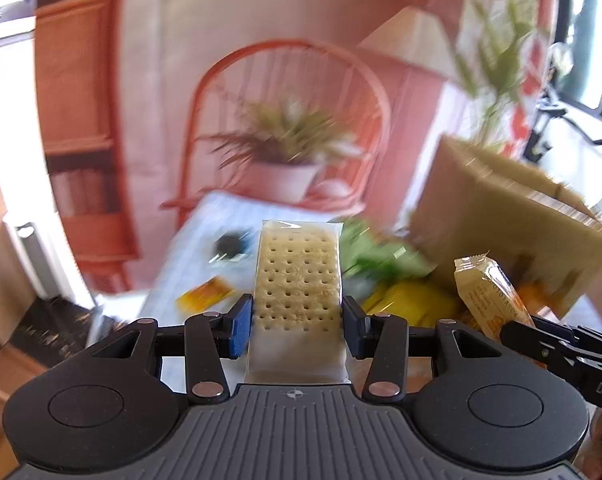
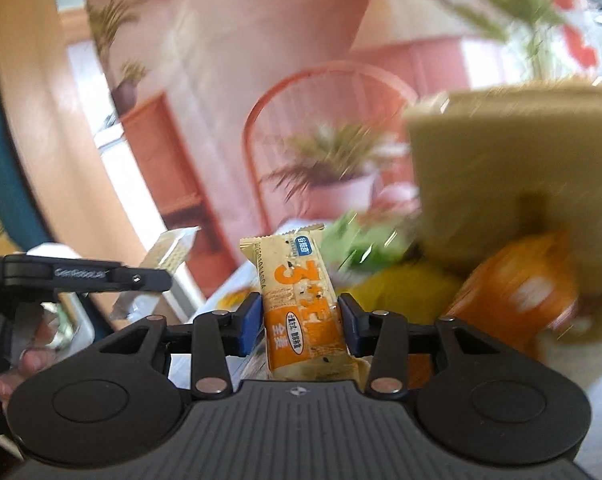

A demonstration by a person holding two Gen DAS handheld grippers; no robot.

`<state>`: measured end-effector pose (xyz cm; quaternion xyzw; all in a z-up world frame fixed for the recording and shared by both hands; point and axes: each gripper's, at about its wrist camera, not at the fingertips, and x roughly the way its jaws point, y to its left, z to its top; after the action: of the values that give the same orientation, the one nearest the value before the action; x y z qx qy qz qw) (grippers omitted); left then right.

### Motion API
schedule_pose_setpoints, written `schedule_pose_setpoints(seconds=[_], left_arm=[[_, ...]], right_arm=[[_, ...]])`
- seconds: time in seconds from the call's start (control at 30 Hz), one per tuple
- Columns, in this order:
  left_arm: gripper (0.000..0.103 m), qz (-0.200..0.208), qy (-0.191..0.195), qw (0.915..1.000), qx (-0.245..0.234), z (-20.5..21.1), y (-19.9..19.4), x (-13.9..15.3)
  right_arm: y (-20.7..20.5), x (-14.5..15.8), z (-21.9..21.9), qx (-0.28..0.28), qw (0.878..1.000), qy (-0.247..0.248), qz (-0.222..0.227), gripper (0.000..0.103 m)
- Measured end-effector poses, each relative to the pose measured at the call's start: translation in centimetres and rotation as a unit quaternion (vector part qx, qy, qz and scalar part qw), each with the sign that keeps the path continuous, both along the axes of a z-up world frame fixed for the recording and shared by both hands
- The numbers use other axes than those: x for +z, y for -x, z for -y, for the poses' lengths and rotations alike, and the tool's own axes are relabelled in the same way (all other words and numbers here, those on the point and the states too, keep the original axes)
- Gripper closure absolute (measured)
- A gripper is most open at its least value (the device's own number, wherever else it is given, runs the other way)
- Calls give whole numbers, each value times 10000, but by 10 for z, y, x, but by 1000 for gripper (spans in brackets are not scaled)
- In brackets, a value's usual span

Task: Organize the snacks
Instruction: 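Lift both held snacks over the cardboard box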

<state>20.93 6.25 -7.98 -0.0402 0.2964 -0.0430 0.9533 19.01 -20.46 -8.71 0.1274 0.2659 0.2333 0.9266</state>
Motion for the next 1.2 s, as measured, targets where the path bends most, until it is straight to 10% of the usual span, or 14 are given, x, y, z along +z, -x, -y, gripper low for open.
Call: schedule_pose_setpoints(seconds=[0.57, 1.2], left_arm=[[54, 445, 381, 9876, -1454, 174, -111, 72], [53, -529, -503, 9823, -1728, 261, -216, 12]], right_arm=[[-86, 93, 141, -1256, 9876, 660, 666, 59], [-182, 35, 193, -1714, 9807, 735, -593, 58]])
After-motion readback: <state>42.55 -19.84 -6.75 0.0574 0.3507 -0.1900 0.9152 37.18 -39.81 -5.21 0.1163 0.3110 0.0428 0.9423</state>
